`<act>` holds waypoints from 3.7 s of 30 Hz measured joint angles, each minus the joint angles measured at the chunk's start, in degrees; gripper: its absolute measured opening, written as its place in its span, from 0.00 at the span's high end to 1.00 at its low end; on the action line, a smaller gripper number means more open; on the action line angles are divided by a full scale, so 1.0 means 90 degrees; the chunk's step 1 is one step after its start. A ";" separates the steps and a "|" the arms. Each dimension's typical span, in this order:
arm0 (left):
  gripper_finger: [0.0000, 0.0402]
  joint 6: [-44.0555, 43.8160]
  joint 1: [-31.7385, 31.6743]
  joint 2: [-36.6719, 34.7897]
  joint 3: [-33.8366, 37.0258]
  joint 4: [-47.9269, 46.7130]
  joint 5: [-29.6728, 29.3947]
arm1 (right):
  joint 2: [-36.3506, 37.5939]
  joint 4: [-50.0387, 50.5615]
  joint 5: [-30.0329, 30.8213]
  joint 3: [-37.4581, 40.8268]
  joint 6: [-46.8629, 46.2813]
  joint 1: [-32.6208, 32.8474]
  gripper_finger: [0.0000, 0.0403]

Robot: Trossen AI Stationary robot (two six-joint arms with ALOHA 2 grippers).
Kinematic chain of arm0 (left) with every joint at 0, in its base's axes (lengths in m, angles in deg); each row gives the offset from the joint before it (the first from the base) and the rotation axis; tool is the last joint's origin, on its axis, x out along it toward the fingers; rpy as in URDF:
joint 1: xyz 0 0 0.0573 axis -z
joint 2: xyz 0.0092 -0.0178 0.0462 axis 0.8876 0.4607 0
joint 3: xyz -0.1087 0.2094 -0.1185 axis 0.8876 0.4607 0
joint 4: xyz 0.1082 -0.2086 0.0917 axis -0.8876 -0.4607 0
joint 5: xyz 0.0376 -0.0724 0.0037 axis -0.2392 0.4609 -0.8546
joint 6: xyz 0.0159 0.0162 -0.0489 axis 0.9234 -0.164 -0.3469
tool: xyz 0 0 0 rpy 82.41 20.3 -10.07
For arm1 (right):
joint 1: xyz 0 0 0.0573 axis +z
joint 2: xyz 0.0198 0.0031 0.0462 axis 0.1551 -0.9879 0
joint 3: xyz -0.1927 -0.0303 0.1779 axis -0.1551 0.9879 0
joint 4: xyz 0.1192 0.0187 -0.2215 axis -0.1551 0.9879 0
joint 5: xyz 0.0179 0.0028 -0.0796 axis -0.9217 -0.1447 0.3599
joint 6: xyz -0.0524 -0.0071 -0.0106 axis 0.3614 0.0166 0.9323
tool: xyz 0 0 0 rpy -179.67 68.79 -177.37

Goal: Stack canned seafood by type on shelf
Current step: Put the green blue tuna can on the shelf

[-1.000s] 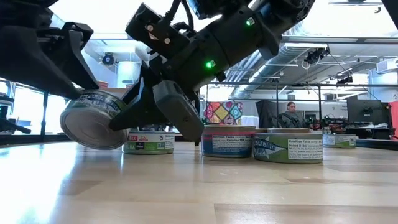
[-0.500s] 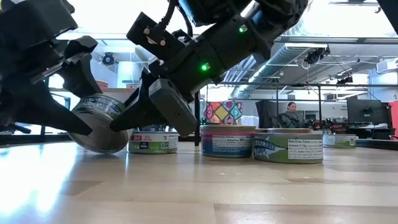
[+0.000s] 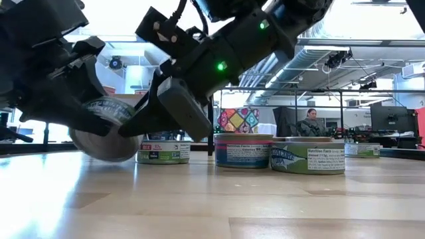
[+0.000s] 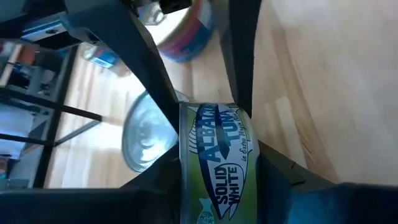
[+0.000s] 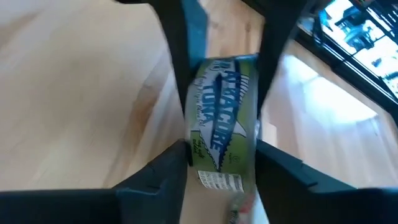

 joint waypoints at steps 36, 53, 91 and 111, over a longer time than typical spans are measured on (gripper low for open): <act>0.47 0.0270 -0.0803 -0.0660 -0.0002 0.0586 0.0511 | 0.0136 0.0033 0.0664 0.0004 -0.0312 0.0087 0.69; 0.71 0.1430 -0.0464 -0.0656 -0.0173 0.0196 -0.0396 | 0.1023 0.2059 0.2647 -0.0008 -0.1300 0.0561 0.52; 0.69 0.7124 -0.6582 -0.2336 -0.0517 0.2029 0.3863 | 0.1386 0.4811 0.5215 0.0327 -0.5118 0.1977 0.60; 0.69 0.6949 -0.7532 -0.1437 -0.0704 0.2567 0.4338 | 0.1386 0.4775 0.5204 0.0327 -0.5115 0.1906 0.60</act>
